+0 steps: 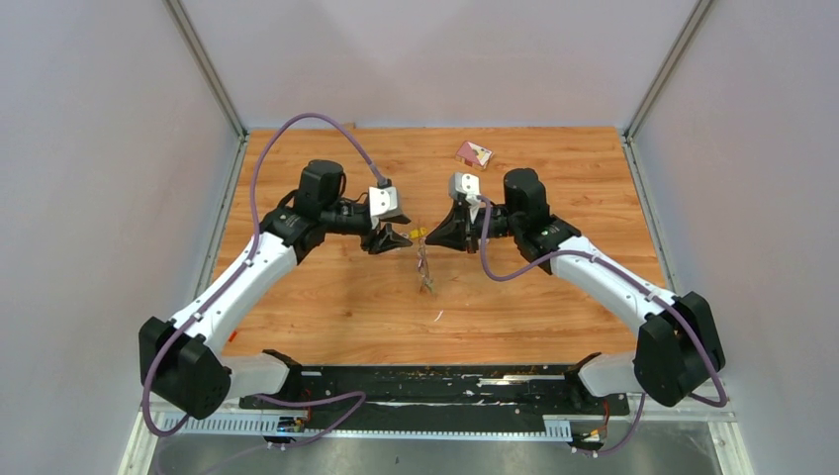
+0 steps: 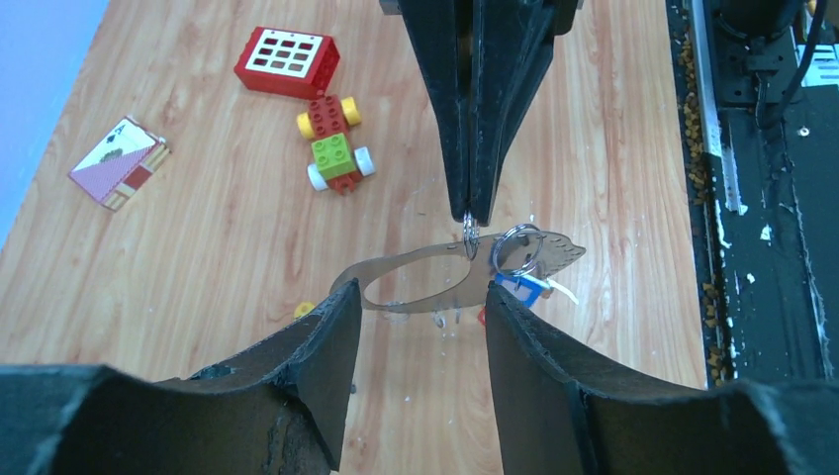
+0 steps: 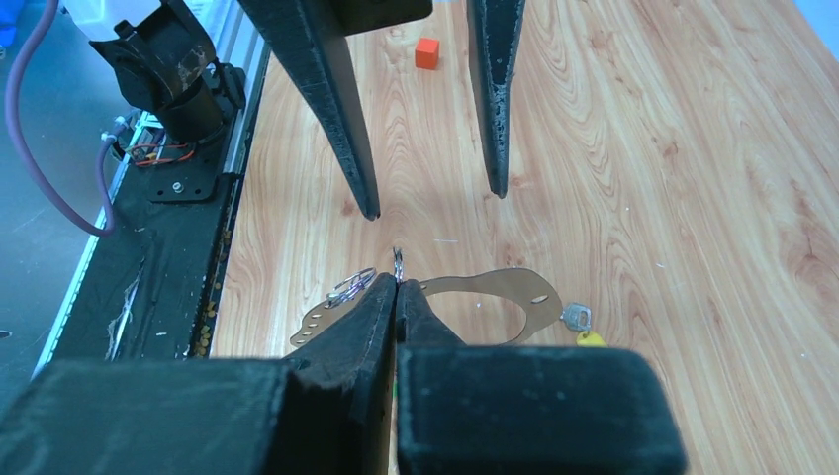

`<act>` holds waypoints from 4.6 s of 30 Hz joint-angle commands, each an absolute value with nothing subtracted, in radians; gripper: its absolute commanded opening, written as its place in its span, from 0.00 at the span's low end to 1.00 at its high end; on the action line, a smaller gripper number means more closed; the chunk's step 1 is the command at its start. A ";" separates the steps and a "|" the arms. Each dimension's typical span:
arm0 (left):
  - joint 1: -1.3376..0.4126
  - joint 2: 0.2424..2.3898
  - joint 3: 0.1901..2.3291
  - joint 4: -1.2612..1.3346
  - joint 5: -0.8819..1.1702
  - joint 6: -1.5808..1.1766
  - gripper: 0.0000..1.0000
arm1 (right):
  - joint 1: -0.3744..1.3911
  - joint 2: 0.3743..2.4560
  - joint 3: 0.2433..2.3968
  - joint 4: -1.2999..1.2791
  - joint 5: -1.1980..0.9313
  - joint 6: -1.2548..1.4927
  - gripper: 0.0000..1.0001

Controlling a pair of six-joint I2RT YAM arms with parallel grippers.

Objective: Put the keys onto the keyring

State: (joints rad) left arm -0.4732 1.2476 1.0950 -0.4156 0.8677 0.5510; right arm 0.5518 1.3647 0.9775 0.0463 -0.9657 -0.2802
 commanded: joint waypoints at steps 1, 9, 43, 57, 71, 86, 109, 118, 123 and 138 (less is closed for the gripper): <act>-0.459 1.241 1.078 -0.344 0.994 0.607 0.57 | 0.540 1.321 0.972 0.156 -1.040 -0.244 0.00; -0.459 1.265 1.036 -0.226 1.074 0.538 0.47 | 0.529 1.324 0.957 0.220 -1.056 -0.179 0.00; -0.476 1.306 1.015 -0.125 1.086 0.461 0.16 | 0.529 1.357 0.955 0.239 -1.068 -0.161 0.00; -0.490 1.267 1.032 -0.204 0.975 0.466 0.00 | 0.528 1.348 0.958 0.172 -1.016 -0.256 0.04; -0.635 1.333 1.390 -0.815 0.438 0.583 0.00 | 0.530 1.353 0.999 0.084 -0.978 -0.310 0.45; -0.710 1.369 1.427 -0.838 0.497 0.515 0.00 | 0.560 1.384 0.984 0.153 -1.061 -0.248 0.35; -0.710 1.373 1.375 -0.781 0.547 0.487 0.00 | 0.584 1.414 0.993 0.143 -1.072 -0.258 0.15; -0.709 1.334 1.331 -0.765 0.534 0.539 0.05 | 0.578 1.387 0.993 0.125 -1.047 -0.273 0.00; -0.654 1.228 1.251 -0.671 0.565 0.556 0.29 | 0.553 1.351 0.977 0.195 -1.080 -0.206 0.00; -0.531 1.183 1.093 -0.344 0.957 0.537 0.36 | 0.540 1.338 0.932 0.440 -1.158 0.066 0.00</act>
State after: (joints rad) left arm -0.5316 1.1721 1.1141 -0.4297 0.8089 0.5415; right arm 0.5407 1.3697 0.9382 0.3290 -1.1213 -0.0051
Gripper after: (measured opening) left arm 0.349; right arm 0.011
